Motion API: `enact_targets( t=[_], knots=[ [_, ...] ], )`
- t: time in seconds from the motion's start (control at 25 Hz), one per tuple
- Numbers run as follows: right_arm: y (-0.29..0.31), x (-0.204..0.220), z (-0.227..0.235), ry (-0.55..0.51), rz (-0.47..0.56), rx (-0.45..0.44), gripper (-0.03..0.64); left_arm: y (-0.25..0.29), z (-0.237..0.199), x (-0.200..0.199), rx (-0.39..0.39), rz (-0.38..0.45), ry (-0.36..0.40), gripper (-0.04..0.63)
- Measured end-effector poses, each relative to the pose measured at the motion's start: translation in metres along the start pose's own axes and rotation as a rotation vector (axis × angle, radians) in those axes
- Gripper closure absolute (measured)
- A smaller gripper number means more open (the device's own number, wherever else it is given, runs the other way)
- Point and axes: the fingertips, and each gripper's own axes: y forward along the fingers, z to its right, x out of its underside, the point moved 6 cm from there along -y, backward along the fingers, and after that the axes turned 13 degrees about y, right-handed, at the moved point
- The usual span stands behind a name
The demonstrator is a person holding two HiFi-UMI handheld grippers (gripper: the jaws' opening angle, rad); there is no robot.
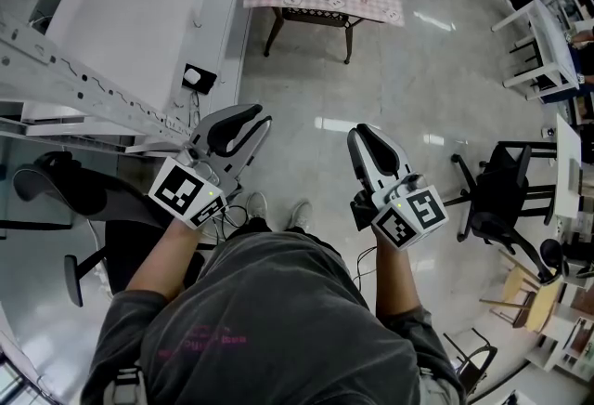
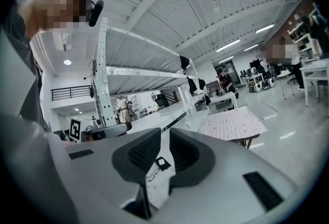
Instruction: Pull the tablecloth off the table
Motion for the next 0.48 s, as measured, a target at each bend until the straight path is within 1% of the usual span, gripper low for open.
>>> enact_targets(
  t=[0.24,0.32,0.48],
  knots=[
    [-0.0010,0.0016,-0.0015,-0.001,-0.009,-0.007,0.569,-0.0009,0.0012,-0.0007,-0.004,-0.004,0.002,0.511],
    [-0.0008,0.0018,-0.0021,0.002,-0.007,-0.008,0.554,-0.0020,0.0009,0.0000,-0.005,-0.005,-0.002,0.508],
    [-0.0001,0.0022,-0.0029,-0.001,-0.007,-0.008,0.553,-0.0031,0.0008,0.0009,-0.006,-0.007,-0.006,0.497]
  ],
)
